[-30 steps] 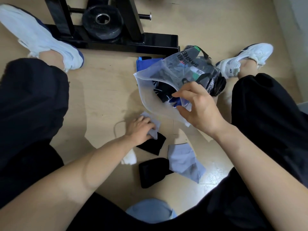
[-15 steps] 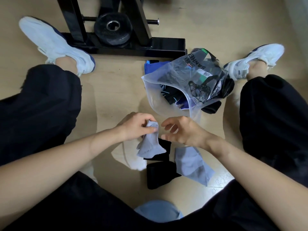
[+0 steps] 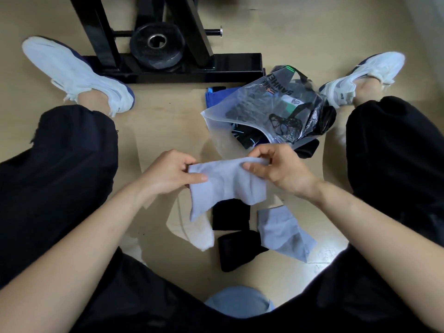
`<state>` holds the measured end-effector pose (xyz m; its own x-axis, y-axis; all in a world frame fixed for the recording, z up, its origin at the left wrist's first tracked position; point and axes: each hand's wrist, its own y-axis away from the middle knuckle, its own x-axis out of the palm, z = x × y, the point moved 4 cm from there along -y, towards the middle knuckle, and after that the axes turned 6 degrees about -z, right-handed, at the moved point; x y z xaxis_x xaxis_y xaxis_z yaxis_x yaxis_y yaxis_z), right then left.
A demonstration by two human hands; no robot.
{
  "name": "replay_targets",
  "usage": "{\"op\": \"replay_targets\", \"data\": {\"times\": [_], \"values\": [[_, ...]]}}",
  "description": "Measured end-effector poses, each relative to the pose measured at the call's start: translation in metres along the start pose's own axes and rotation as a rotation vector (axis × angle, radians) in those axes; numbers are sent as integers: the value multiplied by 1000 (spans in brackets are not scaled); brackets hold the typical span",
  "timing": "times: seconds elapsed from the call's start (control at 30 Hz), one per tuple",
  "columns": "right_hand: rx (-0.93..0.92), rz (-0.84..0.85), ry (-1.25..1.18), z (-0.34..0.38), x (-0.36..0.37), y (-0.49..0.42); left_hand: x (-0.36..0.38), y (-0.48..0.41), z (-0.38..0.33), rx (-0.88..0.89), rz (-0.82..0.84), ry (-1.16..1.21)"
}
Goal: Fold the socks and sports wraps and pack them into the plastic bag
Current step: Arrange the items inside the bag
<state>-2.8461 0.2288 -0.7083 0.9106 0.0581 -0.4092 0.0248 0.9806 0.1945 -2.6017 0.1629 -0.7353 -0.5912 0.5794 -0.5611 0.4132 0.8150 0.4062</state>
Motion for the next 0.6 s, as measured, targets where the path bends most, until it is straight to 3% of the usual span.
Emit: {"op": "replay_targets", "data": {"times": [0.17,0.3,0.43,0.6], "values": [[-89,-102,36,10,-43,-6,-6,-5,13,23,95,-167],[-78,-180,65,8,-59,-11,-11,-10,12,51,-10,-125],[-44,-304,68,1,-73,-14,-16,-6,0,-37,-24,222],[36,-442,27,-9,-73,-12,-22,-2,-9,-205,-215,531]]}}
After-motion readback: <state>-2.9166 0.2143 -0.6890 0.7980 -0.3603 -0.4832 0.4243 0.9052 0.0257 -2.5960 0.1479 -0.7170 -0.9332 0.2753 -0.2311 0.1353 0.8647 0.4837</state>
